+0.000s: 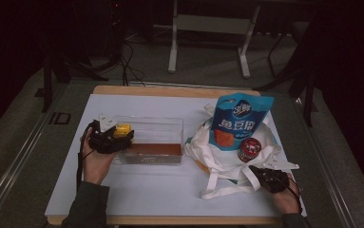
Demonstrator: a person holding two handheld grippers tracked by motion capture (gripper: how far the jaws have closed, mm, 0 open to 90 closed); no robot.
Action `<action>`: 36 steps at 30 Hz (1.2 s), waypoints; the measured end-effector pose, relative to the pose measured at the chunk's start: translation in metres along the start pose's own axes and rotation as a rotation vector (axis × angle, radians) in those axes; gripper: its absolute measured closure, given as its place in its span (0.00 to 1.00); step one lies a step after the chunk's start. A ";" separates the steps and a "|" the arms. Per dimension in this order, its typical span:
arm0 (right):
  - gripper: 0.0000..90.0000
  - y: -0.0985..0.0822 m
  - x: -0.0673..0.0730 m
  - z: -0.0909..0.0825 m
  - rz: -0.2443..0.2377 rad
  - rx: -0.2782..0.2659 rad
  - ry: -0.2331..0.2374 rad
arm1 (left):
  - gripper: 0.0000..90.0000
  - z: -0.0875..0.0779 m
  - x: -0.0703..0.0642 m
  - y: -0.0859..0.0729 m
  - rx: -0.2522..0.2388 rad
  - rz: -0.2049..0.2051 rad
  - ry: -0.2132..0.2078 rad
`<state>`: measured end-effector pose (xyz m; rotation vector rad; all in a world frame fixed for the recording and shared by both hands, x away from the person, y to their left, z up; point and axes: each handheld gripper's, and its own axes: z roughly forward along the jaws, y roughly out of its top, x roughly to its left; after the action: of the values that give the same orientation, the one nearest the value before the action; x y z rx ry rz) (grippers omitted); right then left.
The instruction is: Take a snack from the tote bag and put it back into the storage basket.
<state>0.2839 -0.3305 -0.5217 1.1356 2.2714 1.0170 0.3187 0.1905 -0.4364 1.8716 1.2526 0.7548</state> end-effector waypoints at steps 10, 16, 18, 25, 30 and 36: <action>0.97 0.000 0.000 0.000 0.000 -0.001 0.000 | 0.25 0.000 -0.011 0.004 -0.023 0.055 -0.029; 0.97 0.000 0.000 0.000 0.000 -0.002 0.002 | 0.25 0.002 -0.015 0.005 -0.027 0.063 -0.059; 0.97 0.000 0.000 0.000 0.000 -0.003 0.001 | 0.25 0.003 -0.018 0.005 -0.026 0.074 -0.061; 0.97 0.000 0.000 0.000 -0.001 -0.003 0.001 | 0.25 0.006 -0.025 0.007 -0.030 0.091 -0.087; 0.97 0.000 0.000 0.000 -0.001 -0.003 0.001 | 0.26 0.009 -0.030 0.007 -0.033 0.098 -0.110; 0.96 0.000 0.000 0.000 0.007 -0.007 0.002 | 0.27 0.011 -0.032 0.003 -0.043 0.089 -0.138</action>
<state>0.2838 -0.3310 -0.5220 1.1404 2.2658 1.0282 0.3175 0.1567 -0.4423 1.9203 1.0653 0.6805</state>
